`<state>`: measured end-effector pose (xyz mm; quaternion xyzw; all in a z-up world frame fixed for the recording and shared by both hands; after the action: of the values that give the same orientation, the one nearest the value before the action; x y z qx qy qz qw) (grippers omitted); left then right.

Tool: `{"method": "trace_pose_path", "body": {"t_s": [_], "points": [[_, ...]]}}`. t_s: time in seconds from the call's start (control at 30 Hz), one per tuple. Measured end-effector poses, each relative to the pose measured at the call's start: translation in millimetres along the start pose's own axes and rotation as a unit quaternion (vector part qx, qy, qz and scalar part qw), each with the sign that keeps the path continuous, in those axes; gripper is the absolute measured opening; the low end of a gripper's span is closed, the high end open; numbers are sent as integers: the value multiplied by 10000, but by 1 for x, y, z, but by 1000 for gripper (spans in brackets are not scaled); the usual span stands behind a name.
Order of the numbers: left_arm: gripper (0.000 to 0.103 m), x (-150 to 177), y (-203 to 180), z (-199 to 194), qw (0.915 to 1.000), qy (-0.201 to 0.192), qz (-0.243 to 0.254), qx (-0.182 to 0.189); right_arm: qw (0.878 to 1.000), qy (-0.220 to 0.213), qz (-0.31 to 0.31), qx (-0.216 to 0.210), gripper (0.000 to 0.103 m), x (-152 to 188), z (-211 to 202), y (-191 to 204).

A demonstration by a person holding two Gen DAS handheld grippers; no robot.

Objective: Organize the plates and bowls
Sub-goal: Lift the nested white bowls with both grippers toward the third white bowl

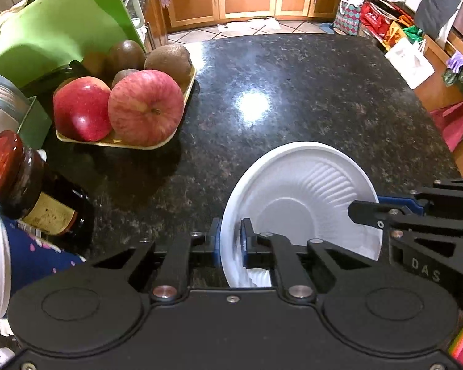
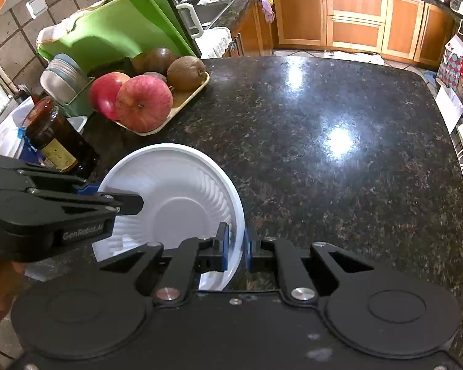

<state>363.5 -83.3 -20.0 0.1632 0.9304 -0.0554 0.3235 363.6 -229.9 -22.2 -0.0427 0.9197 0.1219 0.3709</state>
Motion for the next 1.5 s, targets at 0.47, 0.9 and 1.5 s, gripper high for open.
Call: {"method": "trace_pose_path", "body": {"t_s": [0.47, 0.9, 1.5], "points": [[16, 26, 3, -63, 9995, 40, 39, 312, 9994, -126, -320, 35, 12, 19, -77, 43], [16, 54, 7, -135, 9988, -335, 217, 281, 9976, -412, -560, 25, 12, 44, -151, 90], [17, 99, 26, -193, 9981, -430, 385, 225, 9953, -479, -810, -221, 12, 78, -196, 148]]}}
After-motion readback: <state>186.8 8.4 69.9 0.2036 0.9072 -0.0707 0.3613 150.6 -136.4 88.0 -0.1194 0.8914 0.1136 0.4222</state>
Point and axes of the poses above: each gripper's, at about its wrist camera, not at the fingertips, and z roughly the way its jaws point, y to its left, x to its underside, the point moved 3 cm from there along z, roughly the way its jaws point, and after that the axes turned 14 degrees about -y, right-handed, at the moved point
